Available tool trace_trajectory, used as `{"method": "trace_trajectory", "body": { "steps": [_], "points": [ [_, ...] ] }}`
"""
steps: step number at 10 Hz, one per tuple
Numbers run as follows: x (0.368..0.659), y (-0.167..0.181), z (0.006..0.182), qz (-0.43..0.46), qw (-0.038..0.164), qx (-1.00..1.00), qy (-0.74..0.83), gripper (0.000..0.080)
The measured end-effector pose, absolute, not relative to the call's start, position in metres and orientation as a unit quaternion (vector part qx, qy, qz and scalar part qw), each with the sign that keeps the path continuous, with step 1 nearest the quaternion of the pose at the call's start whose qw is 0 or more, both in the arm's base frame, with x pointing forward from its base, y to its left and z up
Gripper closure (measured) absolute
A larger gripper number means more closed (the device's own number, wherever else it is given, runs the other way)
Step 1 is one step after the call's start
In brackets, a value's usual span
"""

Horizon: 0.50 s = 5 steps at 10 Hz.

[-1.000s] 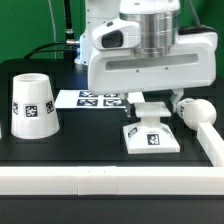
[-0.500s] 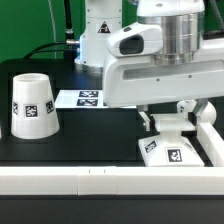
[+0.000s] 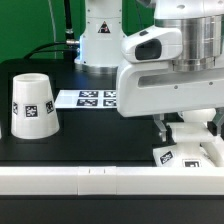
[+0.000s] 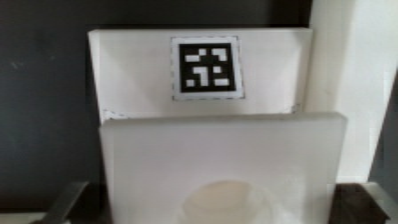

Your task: Assemble lamp

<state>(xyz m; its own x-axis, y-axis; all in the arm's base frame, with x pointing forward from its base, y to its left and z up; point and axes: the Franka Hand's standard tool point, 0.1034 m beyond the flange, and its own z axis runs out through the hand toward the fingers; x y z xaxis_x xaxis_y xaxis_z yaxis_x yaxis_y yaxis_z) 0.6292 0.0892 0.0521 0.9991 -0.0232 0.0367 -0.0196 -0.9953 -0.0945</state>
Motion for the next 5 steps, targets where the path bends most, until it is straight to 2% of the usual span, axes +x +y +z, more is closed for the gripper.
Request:
{"method": "trace_trajectory", "body": {
  "steps": [2,3,4,5],
  "points": [
    [0.6281,0.0898,0.0527,-0.009,0.044,-0.999,0.017,0.0265],
    [0.6278,0.09,0.0525,-0.009,0.044,-0.999,0.017,0.0169],
    [0.6277,0.09,0.0525,-0.009,0.044,-0.999,0.017,0.0169],
    [0.6277,0.0901,0.0525,-0.009,0.044,-0.999,0.017,0.0122]
  ]
}}
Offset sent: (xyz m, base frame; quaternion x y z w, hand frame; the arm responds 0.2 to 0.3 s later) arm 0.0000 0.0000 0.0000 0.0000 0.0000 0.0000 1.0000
